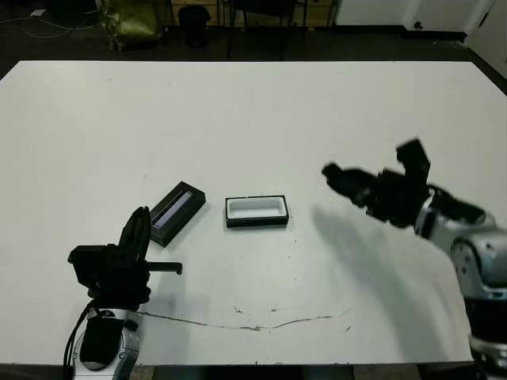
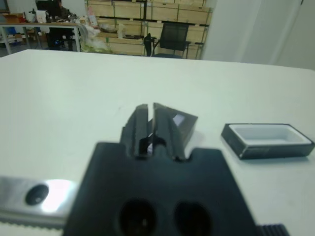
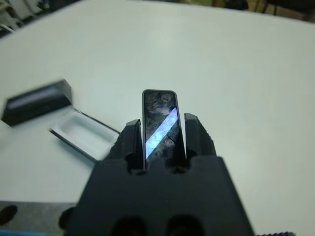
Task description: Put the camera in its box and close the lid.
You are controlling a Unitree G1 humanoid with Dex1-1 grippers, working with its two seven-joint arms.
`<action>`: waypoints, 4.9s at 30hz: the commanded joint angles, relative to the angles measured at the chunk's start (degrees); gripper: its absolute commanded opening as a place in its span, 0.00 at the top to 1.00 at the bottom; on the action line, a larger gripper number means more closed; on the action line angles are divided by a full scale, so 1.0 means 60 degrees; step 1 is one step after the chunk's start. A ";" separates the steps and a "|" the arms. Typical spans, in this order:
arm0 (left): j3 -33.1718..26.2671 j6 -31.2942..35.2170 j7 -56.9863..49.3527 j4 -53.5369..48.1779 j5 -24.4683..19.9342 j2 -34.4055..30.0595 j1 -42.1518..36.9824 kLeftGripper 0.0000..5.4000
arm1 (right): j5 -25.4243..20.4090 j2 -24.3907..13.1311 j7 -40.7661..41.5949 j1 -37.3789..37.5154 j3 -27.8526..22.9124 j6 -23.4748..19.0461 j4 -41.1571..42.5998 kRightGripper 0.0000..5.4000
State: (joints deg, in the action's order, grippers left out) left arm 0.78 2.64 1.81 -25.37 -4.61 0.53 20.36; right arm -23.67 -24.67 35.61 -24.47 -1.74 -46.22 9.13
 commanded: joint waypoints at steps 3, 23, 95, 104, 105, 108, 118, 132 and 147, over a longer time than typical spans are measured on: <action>0.0033 0.0013 -0.0020 0.0121 0.0096 -0.0038 0.0090 1.00 | -0.0164 -0.0105 0.0272 -0.0830 0.0326 -0.0230 -0.0118 0.85; 0.0171 -0.0074 -0.0104 0.0215 0.0109 0.0047 0.0139 1.00 | 0.2170 0.0491 0.4940 -0.4251 0.3723 0.4567 -0.4738 0.85; 0.0277 0.0597 -0.0276 -0.0125 0.0080 0.0256 0.0230 1.00 | 0.5050 0.1976 0.6263 -0.5064 0.5045 0.5776 -0.7438 0.85; 0.0282 0.0616 -0.0297 -0.0134 0.0151 0.0194 0.0171 1.00 | 0.4977 0.1905 0.6538 -0.5061 0.5001 0.5547 -0.7267 0.85; 0.0276 0.0687 -0.0284 -0.0165 0.0103 0.0201 0.0167 1.00 | 0.4989 0.1906 0.6541 -0.5063 0.5005 0.5508 -0.7251 0.85; 0.0274 0.0794 -0.0293 -0.0229 0.0049 0.0217 0.0172 1.00 | 0.5010 0.1924 0.6570 -0.5077 0.5016 0.5461 -0.7268 0.85; 0.0255 0.0612 -0.0231 -0.0123 0.0022 0.0224 0.0212 1.00 | 0.5267 0.1977 0.6546 -0.5001 0.5246 0.5577 -0.7291 0.85; 0.0242 0.0245 -0.0204 0.0050 0.0099 0.0213 0.0283 1.00 | 0.5565 0.2129 0.6275 -0.4766 0.5437 0.6564 -0.7643 0.85; 0.0206 0.0509 -0.0299 -0.0120 0.0083 0.0240 0.0366 1.00 | 0.5779 0.2414 0.6158 -0.4607 0.5618 0.6860 -0.8153 0.85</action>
State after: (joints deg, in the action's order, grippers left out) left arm 2.07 4.36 0.35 -26.23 -4.36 2.21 21.76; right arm 9.96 -10.84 71.50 -53.63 30.46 -4.05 -38.32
